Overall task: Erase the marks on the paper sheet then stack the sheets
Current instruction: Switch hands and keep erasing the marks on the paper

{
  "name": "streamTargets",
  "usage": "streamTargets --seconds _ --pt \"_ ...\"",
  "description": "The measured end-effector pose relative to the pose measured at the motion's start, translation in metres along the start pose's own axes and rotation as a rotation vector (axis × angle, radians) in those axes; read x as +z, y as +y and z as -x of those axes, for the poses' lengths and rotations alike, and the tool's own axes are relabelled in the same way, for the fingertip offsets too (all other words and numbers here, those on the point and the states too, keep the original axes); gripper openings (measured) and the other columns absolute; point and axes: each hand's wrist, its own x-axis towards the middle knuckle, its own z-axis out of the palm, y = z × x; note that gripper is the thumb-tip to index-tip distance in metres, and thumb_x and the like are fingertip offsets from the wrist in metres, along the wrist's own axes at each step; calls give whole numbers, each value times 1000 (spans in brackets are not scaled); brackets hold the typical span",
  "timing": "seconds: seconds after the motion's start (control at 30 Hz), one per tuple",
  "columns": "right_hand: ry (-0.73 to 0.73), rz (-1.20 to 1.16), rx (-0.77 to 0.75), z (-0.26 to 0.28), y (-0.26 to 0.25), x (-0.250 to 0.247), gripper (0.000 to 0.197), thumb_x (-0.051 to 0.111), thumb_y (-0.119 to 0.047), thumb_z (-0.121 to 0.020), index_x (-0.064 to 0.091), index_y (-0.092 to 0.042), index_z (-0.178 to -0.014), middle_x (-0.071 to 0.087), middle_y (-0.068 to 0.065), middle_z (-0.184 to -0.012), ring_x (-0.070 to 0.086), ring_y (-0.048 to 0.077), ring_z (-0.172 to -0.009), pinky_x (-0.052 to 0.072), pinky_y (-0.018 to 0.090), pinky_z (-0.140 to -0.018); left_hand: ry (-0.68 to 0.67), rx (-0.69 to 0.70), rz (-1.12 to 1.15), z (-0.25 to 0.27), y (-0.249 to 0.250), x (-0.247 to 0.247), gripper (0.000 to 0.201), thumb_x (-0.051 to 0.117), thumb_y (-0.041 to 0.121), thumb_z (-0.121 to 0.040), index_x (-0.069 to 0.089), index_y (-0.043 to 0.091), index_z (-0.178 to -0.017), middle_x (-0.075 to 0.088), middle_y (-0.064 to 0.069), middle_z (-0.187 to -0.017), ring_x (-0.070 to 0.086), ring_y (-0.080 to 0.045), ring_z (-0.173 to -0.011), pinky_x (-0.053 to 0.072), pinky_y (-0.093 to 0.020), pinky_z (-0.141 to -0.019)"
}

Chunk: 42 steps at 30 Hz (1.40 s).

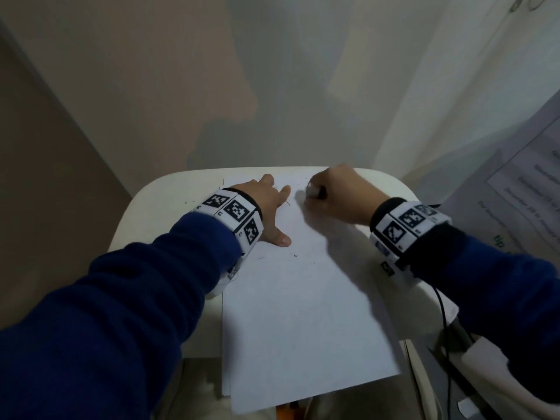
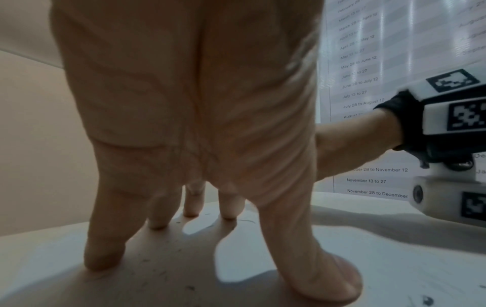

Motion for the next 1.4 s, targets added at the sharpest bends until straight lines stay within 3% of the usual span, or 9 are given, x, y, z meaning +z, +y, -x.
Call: streamTargets --seconds 0.1,0.23,0.4,0.57,0.83,0.97,1.13,1.27,1.4 --pt "18 -25 29 -6 -1 -1 18 58 -11 -80 62 -1 -66 64 13 -64 52 25 -56 47 34 -59 4 1 7 1 -1 1 115 65 73 -76 -2 29 -160 8 -5 -164 29 -28 -146 43 -51 -107" --pt "-70 5 -63 9 -22 12 28 60 -28 -85 56 -13 -62 54 -3 -55 46 9 -51 38 22 -53 21 32 19 0 -3 1 116 66 73 -75 3 27 -160 14 -7 -161 36 -29 -141 44 -49 -107" --pt "41 -34 38 -12 0 1 19 56 -11 -79 58 0 -64 61 17 -62 51 32 -56 46 39 -55 32 43 50 -1 -9 3 119 66 79 -69 8 29 -160 17 -3 -161 35 -27 -142 43 -49 -108" --pt "-61 -41 -76 5 -24 16 25 59 -25 -84 58 -10 -64 57 0 -58 47 11 -53 37 22 -54 110 91 88 1 -14 7 107 67 81 -65 30 29 -151 37 -3 -147 46 -25 -130 47 -47 -101" --pt "48 -59 3 -16 -6 6 21 56 -12 -81 57 1 -63 58 14 -59 42 21 -54 39 33 -54 18 44 87 10 -17 9 135 72 83 -56 -5 38 -158 -8 12 -166 15 -19 -152 33 -49 -116" --pt "-66 -42 -134 6 -23 19 35 61 -32 -87 51 -15 -58 51 -2 -51 43 10 -48 39 24 -53 6 55 62 13 -15 5 137 77 79 -55 -5 38 -158 -8 11 -166 21 -21 -150 37 -48 -113" --pt "63 -63 -69 -8 -6 11 28 61 -21 -85 59 -1 -65 58 11 -58 43 19 -51 34 29 -53 -11 39 61 10 -16 7 143 75 82 -53 -11 37 -157 -14 10 -166 14 -21 -152 31 -48 -117" --pt "-31 -14 -150 4 -18 18 30 61 -26 -85 56 -7 -62 53 3 -54 42 10 -49 35 24 -53 5 35 54 10 -15 9 141 76 80 -55 -11 37 -157 -15 10 -166 15 -20 -152 31 -45 -117" --pt "11 0 -121 3 -11 15 32 60 -29 -86 57 -7 -64 57 3 -56 48 19 -54 40 29 -57 -3 39 50 8 -18 9 143 73 84 -53 -13 36 -157 -16 10 -166 11 -19 -153 28 -46 -119"
